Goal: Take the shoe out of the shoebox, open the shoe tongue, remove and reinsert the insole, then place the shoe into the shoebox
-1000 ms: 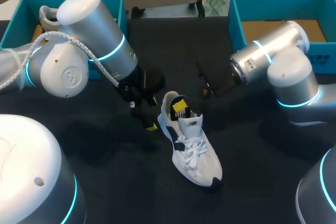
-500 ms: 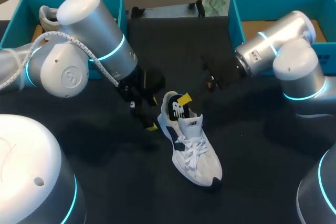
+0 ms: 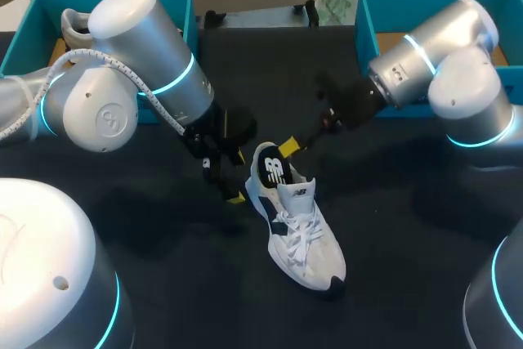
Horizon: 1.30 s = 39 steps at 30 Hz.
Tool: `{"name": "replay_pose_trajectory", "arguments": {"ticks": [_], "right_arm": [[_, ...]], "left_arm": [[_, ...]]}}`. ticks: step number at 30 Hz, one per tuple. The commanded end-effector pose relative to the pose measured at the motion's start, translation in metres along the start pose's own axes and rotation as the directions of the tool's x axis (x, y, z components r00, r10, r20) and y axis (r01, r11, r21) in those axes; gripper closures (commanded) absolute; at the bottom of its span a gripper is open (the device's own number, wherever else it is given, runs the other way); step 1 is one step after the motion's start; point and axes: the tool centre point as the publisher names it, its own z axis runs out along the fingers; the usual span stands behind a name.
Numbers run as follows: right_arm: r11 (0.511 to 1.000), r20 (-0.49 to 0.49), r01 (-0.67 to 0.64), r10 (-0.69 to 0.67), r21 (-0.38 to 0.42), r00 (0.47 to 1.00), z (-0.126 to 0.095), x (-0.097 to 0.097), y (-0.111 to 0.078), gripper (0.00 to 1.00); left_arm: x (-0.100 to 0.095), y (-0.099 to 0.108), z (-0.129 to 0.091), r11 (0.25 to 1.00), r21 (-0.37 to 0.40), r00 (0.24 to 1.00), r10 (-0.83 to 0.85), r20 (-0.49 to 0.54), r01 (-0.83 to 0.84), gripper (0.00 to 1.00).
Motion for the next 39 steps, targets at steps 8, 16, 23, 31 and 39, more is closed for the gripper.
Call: {"name": "replay_pose_trajectory", "arguments": {"ticks": [8, 16, 23, 31, 39], "right_arm": [[1.000, 0.032, -0.017, 0.016, 0.008, 0.999, -0.008, 0.002, 0.002, 0.30], [0.999, 0.090, -0.046, 0.043, 0.025, 0.995, -0.015, 0.000, 0.005, 0.27], [0.998, 0.127, -0.060, 0.057, 0.015, 0.990, -0.024, -0.002, 0.009, 0.10], [0.995, 0.163, -0.095, 0.092, 0.009, 0.982, -0.033, -0.006, 0.010, 0.00], [0.994, 0.154, -0.110, 0.111, -0.014, 0.982, -0.036, -0.006, 0.010, 0.00]], "left_arm": [[-0.009, 0.012, -0.021, 1.000, 0.016, 1.000, 0.008, -0.014, -0.008, 0.00], [-0.015, 0.035, -0.048, 0.997, 0.011, 0.996, 0.075, -0.044, -0.074, 0.00], [-0.030, 0.058, -0.065, 0.997, 0.000, 0.996, 0.073, -0.043, -0.073, 0.00], [-0.045, 0.074, -0.080, 0.996, -0.015, 0.995, 0.083, -0.050, -0.083, 0.00], [-0.045, 0.074, -0.080, 0.996, -0.015, 0.995, 0.083, -0.050, -0.083, 0.00]]}}
